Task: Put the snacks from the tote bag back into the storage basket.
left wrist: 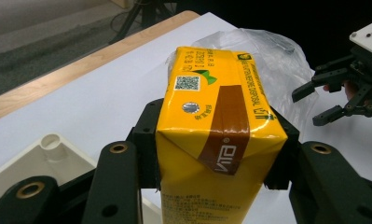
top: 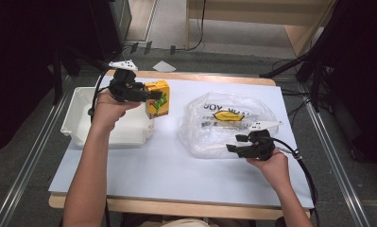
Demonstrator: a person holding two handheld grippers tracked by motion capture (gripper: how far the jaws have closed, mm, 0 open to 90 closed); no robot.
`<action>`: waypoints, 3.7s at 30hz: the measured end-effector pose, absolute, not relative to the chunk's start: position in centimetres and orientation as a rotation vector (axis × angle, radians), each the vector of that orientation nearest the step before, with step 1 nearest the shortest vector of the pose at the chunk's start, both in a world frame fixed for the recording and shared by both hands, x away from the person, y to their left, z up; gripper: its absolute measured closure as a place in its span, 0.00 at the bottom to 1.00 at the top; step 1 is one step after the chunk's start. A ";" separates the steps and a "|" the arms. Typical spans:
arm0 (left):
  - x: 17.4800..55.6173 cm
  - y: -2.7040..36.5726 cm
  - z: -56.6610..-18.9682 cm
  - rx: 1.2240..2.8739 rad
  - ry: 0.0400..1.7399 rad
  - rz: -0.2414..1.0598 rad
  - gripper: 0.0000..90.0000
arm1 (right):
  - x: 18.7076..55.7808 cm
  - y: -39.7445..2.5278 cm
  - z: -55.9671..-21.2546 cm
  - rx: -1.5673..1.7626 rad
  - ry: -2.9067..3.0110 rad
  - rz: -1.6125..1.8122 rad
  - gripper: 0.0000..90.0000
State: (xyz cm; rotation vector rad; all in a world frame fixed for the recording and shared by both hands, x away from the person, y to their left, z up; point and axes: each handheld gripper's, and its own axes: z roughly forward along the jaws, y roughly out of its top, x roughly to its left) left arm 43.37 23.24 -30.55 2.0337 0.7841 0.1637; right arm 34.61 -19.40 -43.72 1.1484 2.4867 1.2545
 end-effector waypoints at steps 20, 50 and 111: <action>43.5 26.2 -30.4 1.990 0.863 0.230 0.58 | 34.6 -19.4 -43.7 1.144 2.485 1.251 0.43; 44.0 29.7 -31.5 1.963 0.985 0.311 0.58 | 34.7 -19.3 -43.7 1.143 2.493 1.247 0.43; 47.7 28.8 -39.6 1.993 1.112 0.377 0.58 | 34.5 -19.2 -43.7 1.131 2.505 1.228 0.43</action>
